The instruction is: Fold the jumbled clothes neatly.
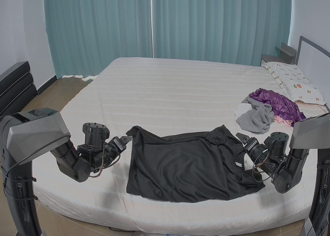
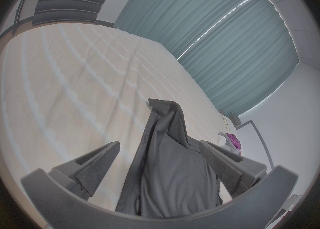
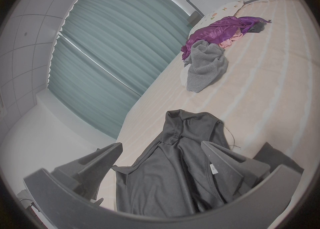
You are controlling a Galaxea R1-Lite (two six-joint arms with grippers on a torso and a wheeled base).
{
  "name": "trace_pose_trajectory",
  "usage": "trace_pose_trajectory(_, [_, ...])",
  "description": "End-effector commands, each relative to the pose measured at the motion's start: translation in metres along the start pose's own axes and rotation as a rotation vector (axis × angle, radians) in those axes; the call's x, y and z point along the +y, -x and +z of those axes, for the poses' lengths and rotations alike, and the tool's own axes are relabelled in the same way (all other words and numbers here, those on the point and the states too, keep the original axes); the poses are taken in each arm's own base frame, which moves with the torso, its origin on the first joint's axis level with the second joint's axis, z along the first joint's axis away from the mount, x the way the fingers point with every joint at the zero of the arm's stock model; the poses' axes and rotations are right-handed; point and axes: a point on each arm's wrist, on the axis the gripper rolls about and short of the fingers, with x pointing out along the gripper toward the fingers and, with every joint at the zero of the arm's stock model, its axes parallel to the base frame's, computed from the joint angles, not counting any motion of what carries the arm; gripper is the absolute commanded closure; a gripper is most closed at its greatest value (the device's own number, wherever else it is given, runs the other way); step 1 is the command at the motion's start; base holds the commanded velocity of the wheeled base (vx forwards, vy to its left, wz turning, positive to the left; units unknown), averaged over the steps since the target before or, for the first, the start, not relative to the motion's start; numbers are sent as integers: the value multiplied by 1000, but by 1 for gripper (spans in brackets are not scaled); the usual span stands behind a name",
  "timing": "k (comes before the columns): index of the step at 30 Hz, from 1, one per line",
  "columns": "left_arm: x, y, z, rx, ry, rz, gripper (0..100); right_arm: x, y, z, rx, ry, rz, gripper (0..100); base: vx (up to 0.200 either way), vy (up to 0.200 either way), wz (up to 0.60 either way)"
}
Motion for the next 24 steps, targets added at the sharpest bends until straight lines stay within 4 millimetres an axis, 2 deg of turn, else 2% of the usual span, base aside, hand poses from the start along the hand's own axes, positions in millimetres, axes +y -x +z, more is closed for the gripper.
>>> trace_pose_trajectory(1, [-6, 40, -1, 4, 46, -36, 0, 2, 13, 2, 3, -26, -2, 0, 0, 0, 0])
trace_pose_trajectory(6, [5, 67, -15, 55, 121, 9, 0, -1, 21, 1, 17, -38, -26, 0, 0, 0, 0])
trace_pose_trajectory(10, [17, 76, -23, 85, 173, 56, 0, -3, 29, -1, 33, -37, -44, 0, 0, 0, 0])
trace_pose_trajectory(12, [22, 76, -27, 96, 178, 76, 0, -4, 31, -1, 36, -37, -49, 0, 0, 0, 0])
trace_pose_trajectory(24, [23, 78, -30, 90, 174, 56, 0, -3, 32, -4, 44, -27, -49, 0, 0, 0, 0])
